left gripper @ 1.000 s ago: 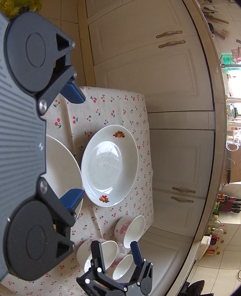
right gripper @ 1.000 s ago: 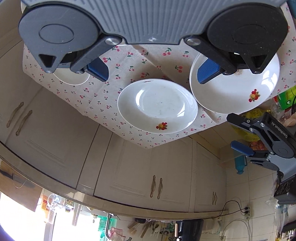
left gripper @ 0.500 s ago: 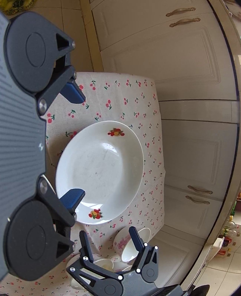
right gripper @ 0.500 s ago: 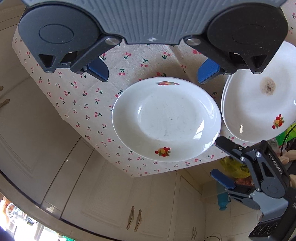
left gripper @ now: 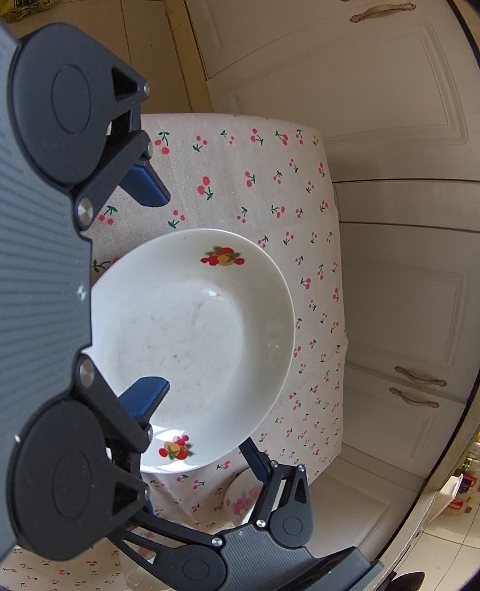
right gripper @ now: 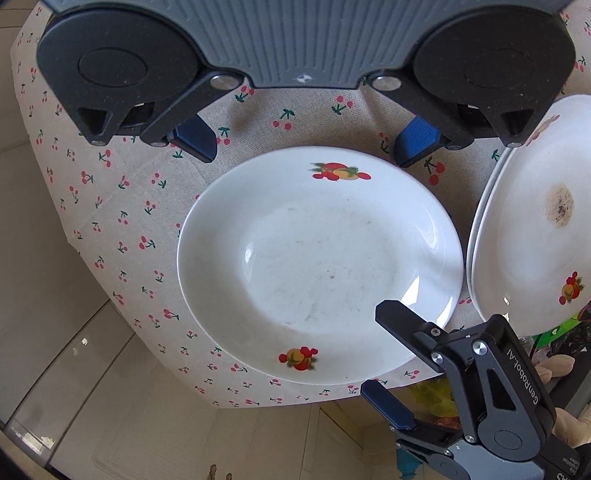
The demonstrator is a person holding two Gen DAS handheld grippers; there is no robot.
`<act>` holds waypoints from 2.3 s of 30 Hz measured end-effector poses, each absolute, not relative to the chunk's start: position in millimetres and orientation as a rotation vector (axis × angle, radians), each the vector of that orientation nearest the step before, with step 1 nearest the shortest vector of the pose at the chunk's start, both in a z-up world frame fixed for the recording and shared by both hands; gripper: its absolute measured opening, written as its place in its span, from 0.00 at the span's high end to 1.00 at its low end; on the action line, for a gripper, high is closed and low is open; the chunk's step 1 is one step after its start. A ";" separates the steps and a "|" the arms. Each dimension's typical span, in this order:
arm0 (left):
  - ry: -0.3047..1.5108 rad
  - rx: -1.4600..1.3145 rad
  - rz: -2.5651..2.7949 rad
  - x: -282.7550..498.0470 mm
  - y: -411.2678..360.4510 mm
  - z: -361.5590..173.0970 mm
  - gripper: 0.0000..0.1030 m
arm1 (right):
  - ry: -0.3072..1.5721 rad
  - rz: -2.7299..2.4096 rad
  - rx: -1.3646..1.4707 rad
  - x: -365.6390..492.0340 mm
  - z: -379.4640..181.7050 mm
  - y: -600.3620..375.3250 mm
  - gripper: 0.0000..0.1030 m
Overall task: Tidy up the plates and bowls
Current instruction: 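Move the left tool to the fruit-decal plate and grip its rim, then lift the fruit-decal plate with the left tool and carry it over the stack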
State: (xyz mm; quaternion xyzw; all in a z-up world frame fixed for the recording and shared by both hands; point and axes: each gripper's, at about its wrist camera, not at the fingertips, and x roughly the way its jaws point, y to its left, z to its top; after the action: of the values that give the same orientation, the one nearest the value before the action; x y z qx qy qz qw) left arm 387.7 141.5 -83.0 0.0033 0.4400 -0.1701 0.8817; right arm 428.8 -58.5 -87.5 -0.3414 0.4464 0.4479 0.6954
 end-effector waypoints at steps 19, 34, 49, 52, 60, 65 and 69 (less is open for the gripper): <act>0.929 -0.032 -0.421 406.8 140.0 -90.5 0.05 | 1.047 1.035 -0.706 442.7 -96.9 -55.6 0.00; 0.954 -0.013 -0.469 422.0 135.5 -88.3 0.10 | 0.952 1.123 -0.705 438.7 -97.0 -54.5 0.00; 0.965 -0.012 -0.486 432.9 141.3 -92.4 0.09 | 0.884 1.144 -0.615 428.7 -84.8 -63.7 0.00; 0.966 -0.018 -0.488 434.1 142.3 -92.9 0.09 | 0.875 1.143 -0.606 428.7 -84.6 -62.8 0.00; 0.961 -0.032 -0.489 434.6 144.3 -93.0 0.09 | 0.872 1.134 -0.591 429.5 -84.6 -63.0 0.00; 0.958 -0.027 -0.489 434.4 143.2 -91.1 0.10 | 0.868 1.129 -0.594 426.8 -83.0 -63.9 0.00; 0.945 -0.018 -0.487 431.5 141.8 -85.6 0.10 | 0.863 1.127 -0.585 425.3 -78.6 -65.5 0.00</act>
State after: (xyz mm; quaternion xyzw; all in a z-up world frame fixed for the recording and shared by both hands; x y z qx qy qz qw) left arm 431.5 141.8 -85.6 -0.0088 0.4506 -0.2320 0.8620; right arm 425.3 -65.5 -78.6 -0.2646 0.3905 0.5098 0.7195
